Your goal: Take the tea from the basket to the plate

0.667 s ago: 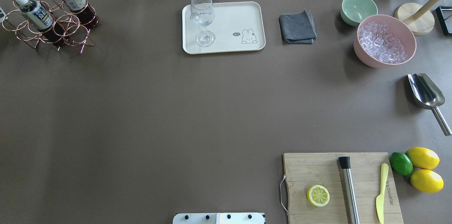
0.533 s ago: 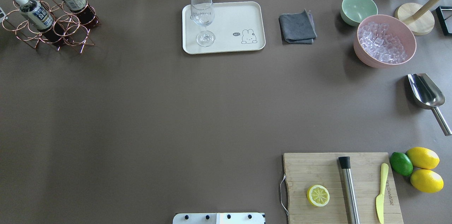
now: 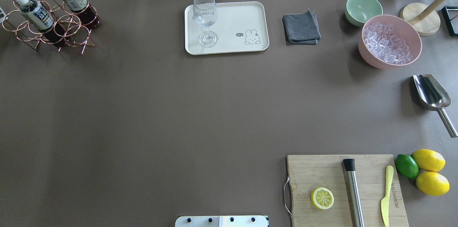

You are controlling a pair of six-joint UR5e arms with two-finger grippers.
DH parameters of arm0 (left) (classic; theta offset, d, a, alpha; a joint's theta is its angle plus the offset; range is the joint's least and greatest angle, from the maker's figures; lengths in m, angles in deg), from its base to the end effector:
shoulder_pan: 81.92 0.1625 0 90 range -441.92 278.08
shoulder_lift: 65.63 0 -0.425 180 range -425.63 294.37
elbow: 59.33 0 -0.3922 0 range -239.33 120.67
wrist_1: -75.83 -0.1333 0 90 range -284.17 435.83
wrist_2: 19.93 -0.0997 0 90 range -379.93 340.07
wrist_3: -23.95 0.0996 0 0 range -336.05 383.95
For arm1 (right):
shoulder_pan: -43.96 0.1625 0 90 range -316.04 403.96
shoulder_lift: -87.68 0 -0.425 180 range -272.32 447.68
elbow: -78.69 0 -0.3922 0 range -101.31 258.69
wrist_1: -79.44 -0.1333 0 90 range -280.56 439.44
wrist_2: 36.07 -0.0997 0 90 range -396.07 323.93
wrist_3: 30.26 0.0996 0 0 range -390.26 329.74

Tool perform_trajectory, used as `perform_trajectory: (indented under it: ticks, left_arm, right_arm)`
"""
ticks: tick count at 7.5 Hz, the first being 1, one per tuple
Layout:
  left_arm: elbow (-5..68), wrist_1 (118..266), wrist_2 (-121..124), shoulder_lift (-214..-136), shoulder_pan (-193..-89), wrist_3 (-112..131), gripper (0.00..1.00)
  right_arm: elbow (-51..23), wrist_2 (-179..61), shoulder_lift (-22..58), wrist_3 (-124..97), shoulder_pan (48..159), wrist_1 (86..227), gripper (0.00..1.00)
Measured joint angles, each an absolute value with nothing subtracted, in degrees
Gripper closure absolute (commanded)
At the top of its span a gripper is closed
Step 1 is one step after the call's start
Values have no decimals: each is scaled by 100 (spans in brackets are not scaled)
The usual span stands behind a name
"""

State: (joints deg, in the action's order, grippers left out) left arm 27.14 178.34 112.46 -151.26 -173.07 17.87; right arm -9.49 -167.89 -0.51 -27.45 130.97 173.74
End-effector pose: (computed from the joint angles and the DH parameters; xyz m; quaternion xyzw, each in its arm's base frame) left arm -0.0754 -0.4600 0.7055 0.0219 0.3625 -0.0442 0.9307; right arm 0.0407 -0.5023 0.6689 -0.0531 -0.3544 0.0120 0.9335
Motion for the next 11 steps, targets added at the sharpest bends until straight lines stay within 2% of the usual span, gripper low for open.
perform_trajectory:
  ticks: [4, 7, 9, 11]
  left_arm:
    - [2721, 17819, 11500, -15120, -17354, 1569, 2]
    - [3084, 17798, 11862, -15192, -17313, -725, 2]
    - [3306, 17327, 11912, -15621, -17136, -2592, 2]
    - [3183, 16464, 11913, -16344, -16976, -3962, 2]
  right_arm:
    - [-928, -16790, -60, -2800, 13097, 17256, 0]
    - [-912, -16791, -65, -2795, 13097, 17191, 0]
    - [-912, -16791, -65, -2776, 13097, 17187, 0]
    - [-911, -16790, -66, -2771, 13097, 17189, 0]
